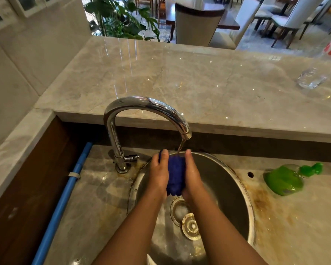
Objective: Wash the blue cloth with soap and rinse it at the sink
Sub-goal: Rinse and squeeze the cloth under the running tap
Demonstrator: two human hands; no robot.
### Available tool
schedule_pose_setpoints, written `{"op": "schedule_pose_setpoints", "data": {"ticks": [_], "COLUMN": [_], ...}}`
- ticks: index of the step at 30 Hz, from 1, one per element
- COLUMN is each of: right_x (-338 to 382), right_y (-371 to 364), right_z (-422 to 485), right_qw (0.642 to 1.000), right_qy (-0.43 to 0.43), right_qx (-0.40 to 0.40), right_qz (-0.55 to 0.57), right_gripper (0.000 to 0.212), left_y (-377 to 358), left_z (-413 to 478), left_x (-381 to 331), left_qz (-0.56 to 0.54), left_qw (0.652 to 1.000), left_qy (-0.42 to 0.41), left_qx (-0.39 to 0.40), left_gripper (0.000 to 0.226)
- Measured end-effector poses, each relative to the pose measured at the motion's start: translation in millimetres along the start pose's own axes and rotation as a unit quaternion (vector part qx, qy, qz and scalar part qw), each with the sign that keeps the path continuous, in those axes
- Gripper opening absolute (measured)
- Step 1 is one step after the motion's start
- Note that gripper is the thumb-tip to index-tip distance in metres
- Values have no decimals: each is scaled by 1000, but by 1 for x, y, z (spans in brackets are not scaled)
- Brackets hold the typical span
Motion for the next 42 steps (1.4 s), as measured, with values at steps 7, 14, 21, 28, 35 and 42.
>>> {"op": "schedule_pose_setpoints", "data": {"ticks": [7, 14, 21, 28, 35, 42], "right_x": [-10, 28, 51, 21, 41, 26], "right_y": [15, 17, 1, 20, 21, -21], "right_z": [-14, -11, -17, -1, -18, -48], "right_qw": [974, 995, 973, 998, 928, 874], "right_qy": [-161, 90, 196, 16, 283, 397], "right_qx": [96, 17, 91, 58, -121, -78], "right_qz": [128, -39, -81, -25, -209, -269], "right_gripper": [46, 31, 24, 26, 11, 17], "left_y": [7, 35, 17, 16, 15, -6], "left_z": [-4, -3, -15, 0, 16, 3], "left_x": [-15, -5, 24, 0, -9, 12], "left_qz": [107, 62, -165, -125, 79, -45], "left_qw": [988, 995, 952, 985, 996, 997], "left_qy": [-81, -41, 225, 58, -39, 46], "left_qx": [71, -59, 129, 103, -17, 45], "left_gripper": [59, 29, 41, 20, 12, 36]}}
Point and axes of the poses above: each hand's wrist, its own z-axis towards the middle knuckle, its own y-axis out of the back of the hand, x = y × z, the point moved 5 cm from there along z, towards the middle knuckle, and after that the axes turned 4 degrees about -x, right-handed, at the moved point
